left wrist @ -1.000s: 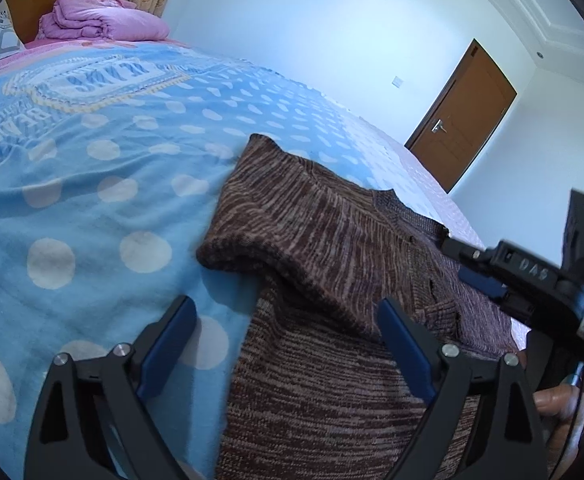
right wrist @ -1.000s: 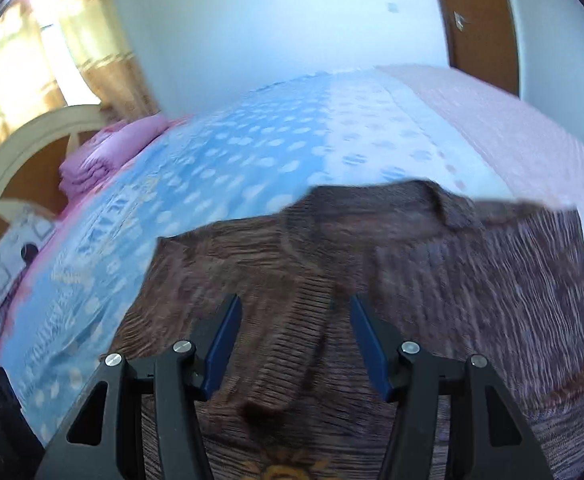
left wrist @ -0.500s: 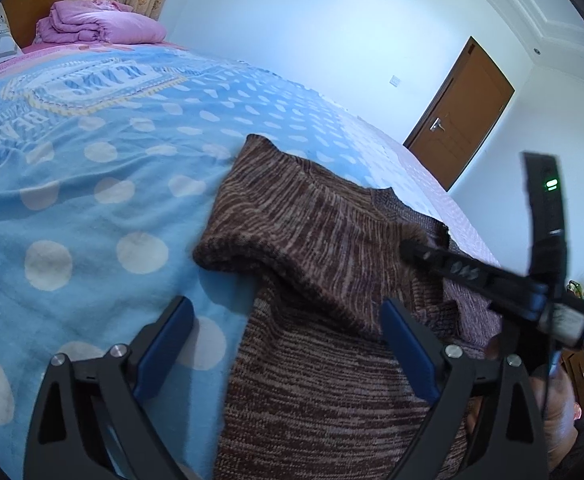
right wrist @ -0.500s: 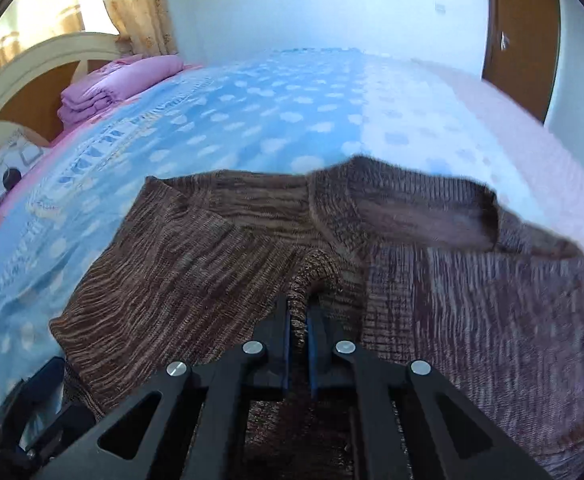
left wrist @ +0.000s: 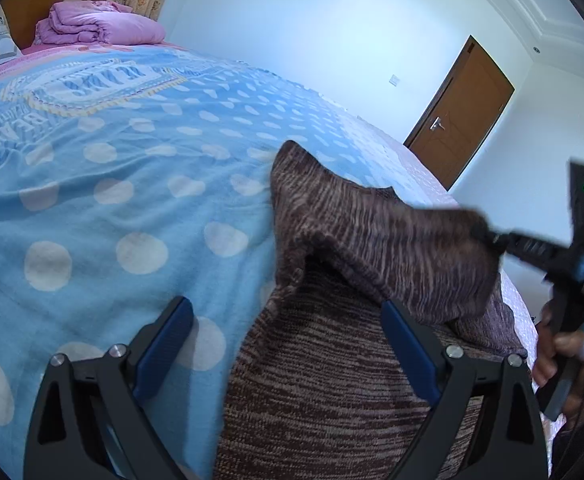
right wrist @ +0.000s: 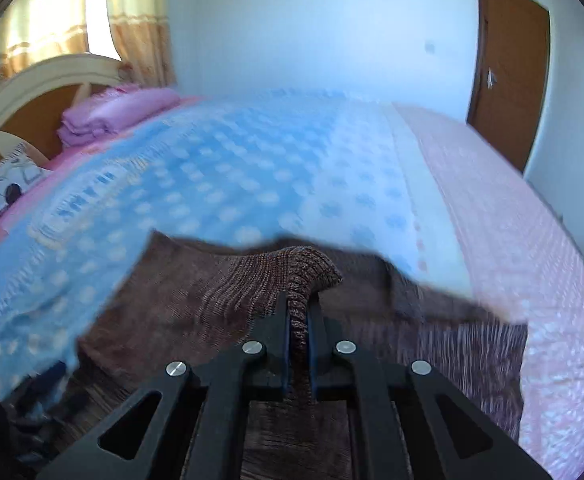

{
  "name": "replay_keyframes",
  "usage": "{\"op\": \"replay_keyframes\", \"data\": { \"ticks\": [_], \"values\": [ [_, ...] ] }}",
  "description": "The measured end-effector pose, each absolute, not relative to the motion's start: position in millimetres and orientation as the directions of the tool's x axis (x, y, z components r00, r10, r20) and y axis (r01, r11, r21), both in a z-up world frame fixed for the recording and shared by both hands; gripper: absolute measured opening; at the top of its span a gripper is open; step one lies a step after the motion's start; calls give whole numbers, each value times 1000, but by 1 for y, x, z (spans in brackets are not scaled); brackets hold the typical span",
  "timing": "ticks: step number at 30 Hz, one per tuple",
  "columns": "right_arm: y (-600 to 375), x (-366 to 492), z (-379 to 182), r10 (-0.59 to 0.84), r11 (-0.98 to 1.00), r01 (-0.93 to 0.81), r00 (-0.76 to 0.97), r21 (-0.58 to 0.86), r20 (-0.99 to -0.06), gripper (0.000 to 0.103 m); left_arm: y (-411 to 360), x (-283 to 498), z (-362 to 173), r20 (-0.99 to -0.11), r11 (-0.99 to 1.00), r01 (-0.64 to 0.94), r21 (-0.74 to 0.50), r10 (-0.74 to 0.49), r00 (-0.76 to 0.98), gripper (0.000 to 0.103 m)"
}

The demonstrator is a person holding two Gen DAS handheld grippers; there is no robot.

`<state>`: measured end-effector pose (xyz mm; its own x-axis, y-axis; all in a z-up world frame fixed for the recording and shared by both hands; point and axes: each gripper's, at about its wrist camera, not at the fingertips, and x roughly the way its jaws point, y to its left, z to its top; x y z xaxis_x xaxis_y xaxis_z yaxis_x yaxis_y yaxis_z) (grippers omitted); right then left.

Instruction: Fold small clothes

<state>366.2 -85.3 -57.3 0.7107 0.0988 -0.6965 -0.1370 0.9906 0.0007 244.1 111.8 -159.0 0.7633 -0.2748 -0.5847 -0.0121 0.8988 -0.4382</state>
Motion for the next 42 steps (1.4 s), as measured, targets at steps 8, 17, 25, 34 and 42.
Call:
{"op": "replay_keyframes", "data": {
  "ticks": [8,17,25,34,42],
  "values": [
    [-146,324,-70,48,974,108,764,201,-643,36,111,244,-159,-585,900,-12,-436,-273,764,97],
    [-84,313,-97,164,986,-88,683,142,-712,36,111,245,-159,-588,902,-13,-431,-270,763,97],
    [-86,296,-113,146,989,-87,637,117,-757,44,112,245,-160,-588,902,-10,-431,-272,762,98],
    [-114,193,-98,67,998,-48,643,47,-763,44,111,246,-160,-592,902,-2,-431,-281,755,101],
    [-195,98,-55,-35,978,169,709,122,-704,44,110,242,-156,-634,912,41,-408,-316,706,101]
  ]
}}
